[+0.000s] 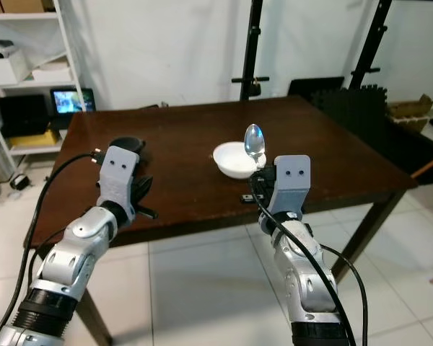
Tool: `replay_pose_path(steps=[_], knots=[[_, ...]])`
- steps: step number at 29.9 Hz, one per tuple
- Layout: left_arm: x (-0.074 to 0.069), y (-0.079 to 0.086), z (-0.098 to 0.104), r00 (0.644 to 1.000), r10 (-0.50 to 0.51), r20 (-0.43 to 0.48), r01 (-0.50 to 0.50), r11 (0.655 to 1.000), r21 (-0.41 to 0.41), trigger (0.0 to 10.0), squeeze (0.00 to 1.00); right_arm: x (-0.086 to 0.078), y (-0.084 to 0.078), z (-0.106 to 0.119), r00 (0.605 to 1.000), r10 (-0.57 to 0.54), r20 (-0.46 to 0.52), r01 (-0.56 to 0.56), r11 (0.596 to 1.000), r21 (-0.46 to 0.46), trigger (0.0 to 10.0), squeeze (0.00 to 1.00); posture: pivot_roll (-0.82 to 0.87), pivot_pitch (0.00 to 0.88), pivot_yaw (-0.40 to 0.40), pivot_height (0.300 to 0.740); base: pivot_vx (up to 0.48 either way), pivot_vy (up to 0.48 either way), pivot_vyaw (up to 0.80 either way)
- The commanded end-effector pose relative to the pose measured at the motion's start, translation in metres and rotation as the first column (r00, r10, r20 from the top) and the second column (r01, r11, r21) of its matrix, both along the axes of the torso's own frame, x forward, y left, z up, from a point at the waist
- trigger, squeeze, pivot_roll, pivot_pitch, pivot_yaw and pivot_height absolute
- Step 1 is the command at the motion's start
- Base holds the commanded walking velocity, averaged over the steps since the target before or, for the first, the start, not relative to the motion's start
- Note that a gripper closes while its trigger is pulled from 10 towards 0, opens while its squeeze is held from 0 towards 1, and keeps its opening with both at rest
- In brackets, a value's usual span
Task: Setting the table
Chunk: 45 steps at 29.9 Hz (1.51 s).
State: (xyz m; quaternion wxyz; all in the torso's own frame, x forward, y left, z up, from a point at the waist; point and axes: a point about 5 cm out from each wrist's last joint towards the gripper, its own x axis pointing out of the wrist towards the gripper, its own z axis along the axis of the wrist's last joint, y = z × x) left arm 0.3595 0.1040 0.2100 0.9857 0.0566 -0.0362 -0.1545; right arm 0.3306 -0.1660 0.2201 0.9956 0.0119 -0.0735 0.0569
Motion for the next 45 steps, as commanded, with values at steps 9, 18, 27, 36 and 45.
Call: replay_pose_path(steps=[9,18,27,36,45], knots=[[0.001,0.002,-0.005,1.0,0.007,-0.016,-0.007,1.0,-0.001,10.0,0.0,0.0,0.004,0.001,1.0,0.016,0.008,-0.016,1.0,-0.002,10.0,0.0,-0.06,0.015,0.076,0.74,0.48,0.0,0.0],[0.001,0.002,-0.007,1.0,0.006,-0.02,-0.006,1.0,-0.001,10.0,0.0,0.0,0.005,0.002,1.0,0.022,0.01,-0.022,1.0,-0.005,10.0,0.0,-0.06,0.019,0.074,0.74,0.48,0.0,0.0],[-0.003,-0.002,-0.01,0.999,-0.021,-0.025,0.021,1.0,0.007,10.0,0.0,-0.001,0.003,0.001,1.0,0.02,0.009,-0.02,1.0,-0.023,10.0,0.0,-0.06,0.025,0.077,0.74,0.183,0.0,0.0],[-0.008,-0.002,-0.011,0.999,-0.04,-0.025,0.039,0.999,-0.006,10.0,0.0,0.0,0.009,0.0,0.999,0.05,0.002,-0.05,0.998,-0.048,10.0,0.0,-0.05,0.03,0.076,0.74,0.0,0.0,0.0],[-0.009,-0.002,-0.013,0.999,-0.036,-0.037,0.036,0.999,-0.006,10.0,0.0,0.007,0.013,-0.015,0.993,0.051,-0.103,-0.063,0.991,-0.116,10.0,0.0,-0.06,0.031,0.076,0.74,0.0,0.0,0.0]])
